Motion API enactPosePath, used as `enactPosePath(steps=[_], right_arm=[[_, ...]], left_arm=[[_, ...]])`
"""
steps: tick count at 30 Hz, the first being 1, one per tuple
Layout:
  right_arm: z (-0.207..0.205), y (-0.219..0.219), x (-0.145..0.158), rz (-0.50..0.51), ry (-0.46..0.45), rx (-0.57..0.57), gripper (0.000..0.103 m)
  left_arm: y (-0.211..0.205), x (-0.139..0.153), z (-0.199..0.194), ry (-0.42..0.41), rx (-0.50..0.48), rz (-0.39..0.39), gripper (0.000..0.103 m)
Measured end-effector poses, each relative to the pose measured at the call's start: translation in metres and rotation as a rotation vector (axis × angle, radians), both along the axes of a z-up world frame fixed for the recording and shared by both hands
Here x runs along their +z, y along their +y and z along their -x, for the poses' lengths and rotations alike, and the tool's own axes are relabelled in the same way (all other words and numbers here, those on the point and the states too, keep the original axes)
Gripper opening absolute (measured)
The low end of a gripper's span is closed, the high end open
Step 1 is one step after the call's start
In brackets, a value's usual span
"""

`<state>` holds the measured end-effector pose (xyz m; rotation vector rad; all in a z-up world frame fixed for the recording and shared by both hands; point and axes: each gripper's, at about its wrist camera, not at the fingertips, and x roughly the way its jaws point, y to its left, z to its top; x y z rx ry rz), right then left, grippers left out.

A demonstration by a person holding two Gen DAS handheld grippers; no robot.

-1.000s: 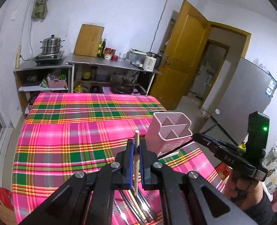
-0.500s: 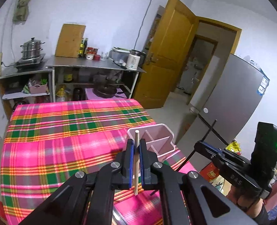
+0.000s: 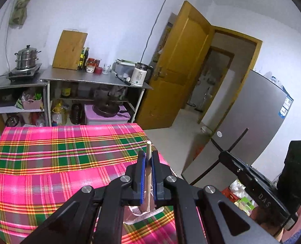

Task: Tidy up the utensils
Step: 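Lift and carry both held chopsticks over the pink utensil holder, then open the left tool over the holder while the right tool releases its black chopstick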

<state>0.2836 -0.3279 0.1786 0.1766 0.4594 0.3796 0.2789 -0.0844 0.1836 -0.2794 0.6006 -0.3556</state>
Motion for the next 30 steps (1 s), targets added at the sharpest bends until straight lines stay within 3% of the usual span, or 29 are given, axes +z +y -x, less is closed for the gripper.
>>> enactPosePath(steps=[9,15,22,30], right_arm=[[-0.032,0.007,-0.042,0.003,0.09,-0.009,0.005],[-0.045,0.01,-0.075,0.011,0.171,0.001,0.006],[-0.046,0.007,-0.09,0.036,0.208,-0.008,0.009],[-0.022,-0.006,-0.069,0.051,0.147,-0.062,0.018]], left_arm=[[-0.005,-0.051,-0.034,0.082,0.014,-0.006,0.005],[-0.008,-0.078,-0.038,0.118,-0.004,-0.027,0.005],[-0.004,-0.077,-0.032,0.119,-0.016,-0.031,0.013],[0.01,-0.05,0.001,0.043,-0.002,-0.036,0.017]])
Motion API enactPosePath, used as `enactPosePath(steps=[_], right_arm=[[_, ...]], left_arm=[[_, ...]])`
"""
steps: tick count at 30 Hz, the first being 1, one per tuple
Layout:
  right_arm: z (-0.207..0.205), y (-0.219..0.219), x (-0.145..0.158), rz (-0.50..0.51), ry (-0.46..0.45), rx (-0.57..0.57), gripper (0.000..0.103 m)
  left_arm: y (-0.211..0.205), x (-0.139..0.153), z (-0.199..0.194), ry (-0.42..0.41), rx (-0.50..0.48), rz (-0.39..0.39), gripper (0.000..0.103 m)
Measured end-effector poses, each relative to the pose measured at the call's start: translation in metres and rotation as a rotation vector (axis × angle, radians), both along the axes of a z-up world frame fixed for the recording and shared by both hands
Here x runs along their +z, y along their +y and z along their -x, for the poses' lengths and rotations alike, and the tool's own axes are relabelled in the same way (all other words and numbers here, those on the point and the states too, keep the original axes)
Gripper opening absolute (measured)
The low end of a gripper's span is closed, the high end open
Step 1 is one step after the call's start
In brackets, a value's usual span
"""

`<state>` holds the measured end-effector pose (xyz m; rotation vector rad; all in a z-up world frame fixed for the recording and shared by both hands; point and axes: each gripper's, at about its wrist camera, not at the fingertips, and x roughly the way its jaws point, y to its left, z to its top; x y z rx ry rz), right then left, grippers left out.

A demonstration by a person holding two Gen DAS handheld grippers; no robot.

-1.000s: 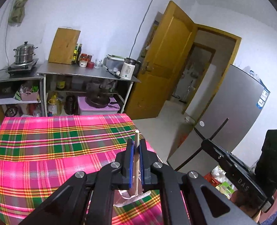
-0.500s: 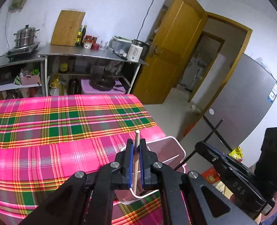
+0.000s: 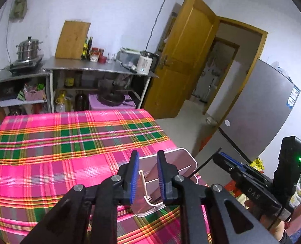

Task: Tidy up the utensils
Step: 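Open the left tool over the holder while the right tool releases its black chopstick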

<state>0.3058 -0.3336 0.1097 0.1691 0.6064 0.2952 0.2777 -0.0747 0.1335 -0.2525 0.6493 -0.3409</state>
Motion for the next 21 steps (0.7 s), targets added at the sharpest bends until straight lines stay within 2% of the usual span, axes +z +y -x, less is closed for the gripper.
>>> enactPosePath(steps=[6,10,17,21], right_arm=[[0.029,-0.008,0.019,-0.004,-0.058,-0.018,0.018],[0.052,-0.009,0.026,-0.032,-0.081,-0.001,0.018],[0.087,0.008,0.009,-0.047,-0.06,0.067,0.018],[0.1,0.025,-0.009,-0.039,-0.027,0.127,0.018]], left_arm=[[0.022,0.017,0.033,-0.057,0.032,0.0,0.018],[0.045,0.017,0.06,-0.088,0.067,0.005,0.018],[0.076,-0.012,0.1,-0.064,0.135,-0.021,0.018],[0.088,-0.04,0.117,-0.017,0.165,-0.029,0.018]])
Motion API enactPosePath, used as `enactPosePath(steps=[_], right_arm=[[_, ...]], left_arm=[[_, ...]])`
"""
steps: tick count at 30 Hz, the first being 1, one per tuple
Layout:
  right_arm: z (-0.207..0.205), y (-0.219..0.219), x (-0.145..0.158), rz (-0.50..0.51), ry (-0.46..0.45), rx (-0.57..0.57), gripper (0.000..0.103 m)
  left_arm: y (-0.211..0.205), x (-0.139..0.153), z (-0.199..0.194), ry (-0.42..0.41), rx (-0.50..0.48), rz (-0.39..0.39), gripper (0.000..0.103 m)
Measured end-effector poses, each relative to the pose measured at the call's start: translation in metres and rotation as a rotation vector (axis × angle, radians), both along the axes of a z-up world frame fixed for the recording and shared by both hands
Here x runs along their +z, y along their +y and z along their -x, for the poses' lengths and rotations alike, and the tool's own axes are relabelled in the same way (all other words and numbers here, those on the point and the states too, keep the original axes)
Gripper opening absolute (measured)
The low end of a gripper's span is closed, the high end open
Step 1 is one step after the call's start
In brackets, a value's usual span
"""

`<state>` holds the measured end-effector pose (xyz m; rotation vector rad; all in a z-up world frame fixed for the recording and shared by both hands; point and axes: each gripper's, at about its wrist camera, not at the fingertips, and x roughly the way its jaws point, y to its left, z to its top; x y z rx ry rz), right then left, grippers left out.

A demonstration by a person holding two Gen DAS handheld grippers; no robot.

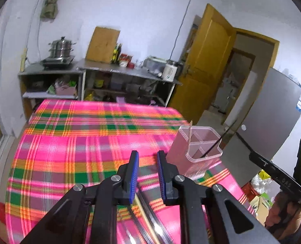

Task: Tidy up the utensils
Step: 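Open the left tool over the holder while the right tool releases its black chopstick, then grasp a thin metal chopstick with the left tool while the right tool grasps a black chopstick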

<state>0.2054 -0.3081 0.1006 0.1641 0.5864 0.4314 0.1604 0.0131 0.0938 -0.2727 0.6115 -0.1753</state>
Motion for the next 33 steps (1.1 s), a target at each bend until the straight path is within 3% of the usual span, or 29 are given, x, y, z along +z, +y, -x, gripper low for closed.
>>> enactPosePath(steps=[14,19,23,29,31,33], right_arm=[[0.015,0.05,-0.075,0.084,0.148,0.142,0.018],[0.013,0.059,-0.096,0.102,0.19,0.162,0.018],[0.009,0.064,-0.109,0.115,0.221,0.173,0.018],[0.0,0.08,-0.132,0.138,0.269,0.197,0.018],[-0.002,0.087,-0.137,0.15,0.28,0.203,0.018],[-0.005,0.095,-0.144,0.159,0.294,0.216,0.018]], left_arm=[[0.011,-0.126,0.009,0.282,0.046,0.018,0.018],[0.001,-0.156,0.005,0.354,0.052,0.008,0.018],[-0.005,-0.172,0.001,0.388,0.06,-0.006,0.018],[-0.018,-0.171,0.003,0.35,0.056,-0.108,0.019],[-0.021,-0.171,0.003,0.347,0.051,-0.151,0.011],[-0.017,-0.171,0.002,0.349,0.048,-0.157,0.01]])
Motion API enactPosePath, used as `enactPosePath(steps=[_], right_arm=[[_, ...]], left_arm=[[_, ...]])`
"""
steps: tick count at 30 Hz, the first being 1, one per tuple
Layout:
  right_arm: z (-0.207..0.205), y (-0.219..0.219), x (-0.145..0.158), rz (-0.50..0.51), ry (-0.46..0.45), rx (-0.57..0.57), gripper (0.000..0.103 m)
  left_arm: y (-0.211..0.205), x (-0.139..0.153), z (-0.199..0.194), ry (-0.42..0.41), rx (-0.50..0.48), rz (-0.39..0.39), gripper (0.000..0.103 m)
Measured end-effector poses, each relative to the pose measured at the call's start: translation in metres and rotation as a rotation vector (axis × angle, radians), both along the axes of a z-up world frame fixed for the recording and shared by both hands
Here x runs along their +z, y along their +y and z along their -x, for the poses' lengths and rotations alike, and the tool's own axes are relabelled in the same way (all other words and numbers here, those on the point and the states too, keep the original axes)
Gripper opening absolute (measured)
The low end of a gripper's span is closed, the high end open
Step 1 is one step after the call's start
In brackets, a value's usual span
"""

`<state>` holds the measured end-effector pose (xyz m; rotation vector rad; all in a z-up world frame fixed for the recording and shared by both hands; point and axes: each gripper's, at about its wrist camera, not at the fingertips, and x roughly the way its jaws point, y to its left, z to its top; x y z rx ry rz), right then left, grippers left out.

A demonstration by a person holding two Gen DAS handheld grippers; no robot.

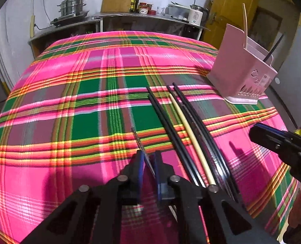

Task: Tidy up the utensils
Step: 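Grasp a thin metal chopstick with the left tool while the right tool grasps a black chopstick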

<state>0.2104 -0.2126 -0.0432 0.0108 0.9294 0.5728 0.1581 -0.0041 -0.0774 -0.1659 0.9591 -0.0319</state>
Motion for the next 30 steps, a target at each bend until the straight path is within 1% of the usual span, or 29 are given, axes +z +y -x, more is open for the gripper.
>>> enactPosePath(steps=[2,5,7,13,19,22,25,30], right_arm=[[-0.005,0.008,-0.006,0.013,0.01,0.014,0.018],[-0.012,0.019,-0.012,0.024,0.02,0.029,0.018],[-0.018,0.026,-0.017,0.032,0.031,0.04,0.018],[-0.031,0.042,-0.036,0.078,0.066,0.06,0.018],[-0.037,0.036,-0.036,0.079,0.064,0.049,0.018],[-0.035,0.039,-0.037,0.113,0.053,0.051,0.017],[-0.037,0.047,-0.036,0.155,0.04,0.055,0.017],[-0.045,0.055,-0.037,0.172,0.038,0.05,0.017]], left_arm=[[0.006,0.0,-0.001,0.003,0.001,0.017,0.009],[0.013,0.0,0.0,0.004,0.007,0.016,0.008],[0.017,-0.001,0.0,0.004,0.007,0.032,0.008],[0.019,-0.002,0.001,-0.001,0.014,0.053,0.008],[0.023,-0.003,0.003,-0.005,0.025,0.084,0.008],[0.024,-0.003,0.003,-0.002,0.04,0.096,0.008],[0.021,-0.003,0.002,-0.002,0.041,0.088,0.008],[0.016,-0.002,-0.004,-0.009,0.027,0.046,0.008]])
